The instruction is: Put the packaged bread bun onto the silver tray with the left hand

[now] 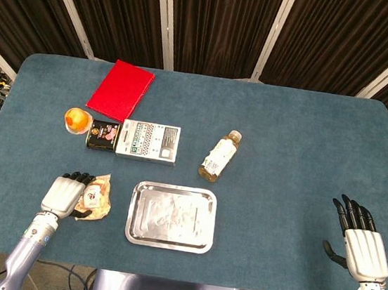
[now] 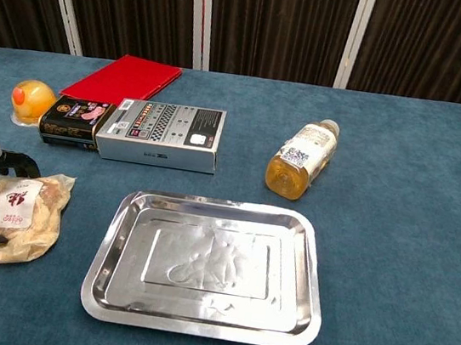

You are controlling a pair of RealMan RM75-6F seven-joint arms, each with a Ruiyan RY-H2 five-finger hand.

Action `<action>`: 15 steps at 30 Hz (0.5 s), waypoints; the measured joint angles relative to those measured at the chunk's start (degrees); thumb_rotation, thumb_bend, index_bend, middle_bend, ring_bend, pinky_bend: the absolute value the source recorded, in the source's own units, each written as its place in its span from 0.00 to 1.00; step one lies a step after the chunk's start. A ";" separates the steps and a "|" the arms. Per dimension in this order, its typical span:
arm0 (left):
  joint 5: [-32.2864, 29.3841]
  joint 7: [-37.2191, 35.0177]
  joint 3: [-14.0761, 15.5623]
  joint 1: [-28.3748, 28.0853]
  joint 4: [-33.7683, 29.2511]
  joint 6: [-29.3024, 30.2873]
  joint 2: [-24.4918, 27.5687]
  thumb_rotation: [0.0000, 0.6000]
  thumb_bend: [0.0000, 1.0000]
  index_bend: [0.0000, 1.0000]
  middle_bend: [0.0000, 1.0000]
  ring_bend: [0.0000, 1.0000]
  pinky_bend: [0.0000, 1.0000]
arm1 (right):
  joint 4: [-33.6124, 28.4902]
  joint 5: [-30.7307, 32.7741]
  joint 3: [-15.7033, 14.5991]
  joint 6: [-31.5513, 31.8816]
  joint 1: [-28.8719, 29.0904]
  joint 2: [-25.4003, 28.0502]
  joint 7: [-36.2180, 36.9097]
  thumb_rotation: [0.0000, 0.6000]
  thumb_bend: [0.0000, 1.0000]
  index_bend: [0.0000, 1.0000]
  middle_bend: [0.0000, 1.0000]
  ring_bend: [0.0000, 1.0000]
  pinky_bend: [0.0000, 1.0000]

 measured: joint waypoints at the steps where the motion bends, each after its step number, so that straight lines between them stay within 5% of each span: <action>1: 0.17 0.08 -0.02 -0.08 0.43 0.62 -0.44 1.00 0.33 0.57 0.60 0.54 0.64 | -0.02 0.00 0.01 0.05 -0.02 0.02 0.00 1.00 0.30 0.00 0.00 0.00 0.09; 15: 9.85 -6.94 0.40 0.87 -8.54 7.91 5.85 1.00 0.35 0.62 0.65 0.60 0.68 | -0.05 -0.02 -0.03 0.23 -0.15 -0.07 -0.44 1.00 0.30 0.00 0.00 0.00 0.09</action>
